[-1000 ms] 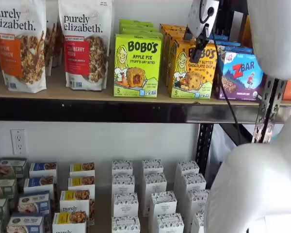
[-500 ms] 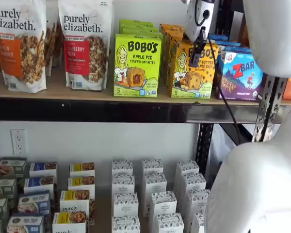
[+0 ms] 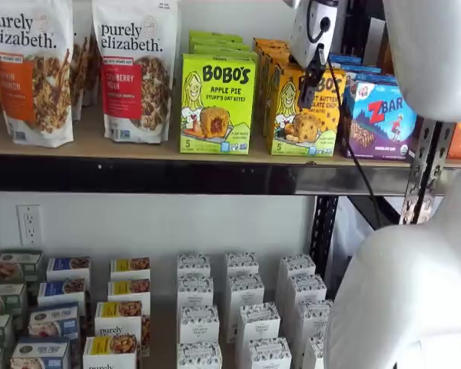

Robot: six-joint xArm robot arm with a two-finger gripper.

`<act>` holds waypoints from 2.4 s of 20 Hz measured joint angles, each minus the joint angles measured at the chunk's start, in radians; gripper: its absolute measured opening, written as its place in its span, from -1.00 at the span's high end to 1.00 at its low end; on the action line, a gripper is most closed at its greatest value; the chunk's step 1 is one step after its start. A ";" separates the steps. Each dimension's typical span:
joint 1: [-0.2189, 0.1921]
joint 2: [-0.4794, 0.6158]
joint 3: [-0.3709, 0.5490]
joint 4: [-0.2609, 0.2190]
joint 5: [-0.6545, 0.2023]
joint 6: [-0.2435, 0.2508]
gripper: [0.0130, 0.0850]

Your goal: Pick up the orange box on the top shelf, the fifth box from the left

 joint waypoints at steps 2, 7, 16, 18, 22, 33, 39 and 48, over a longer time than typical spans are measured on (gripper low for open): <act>0.001 0.001 0.000 0.001 -0.001 0.001 -1.00; 0.001 0.003 -0.003 0.003 -0.002 0.001 -0.67; 0.002 0.012 -0.016 -0.008 0.016 0.002 -0.33; 0.002 0.010 -0.013 -0.009 0.012 0.001 -0.33; -0.001 0.008 -0.010 -0.003 0.008 -0.001 -0.33; -0.001 0.000 -0.003 0.004 -0.001 0.000 0.00; -0.001 0.002 -0.011 0.007 0.010 0.000 0.22; -0.007 -0.007 -0.025 0.035 0.045 0.000 0.22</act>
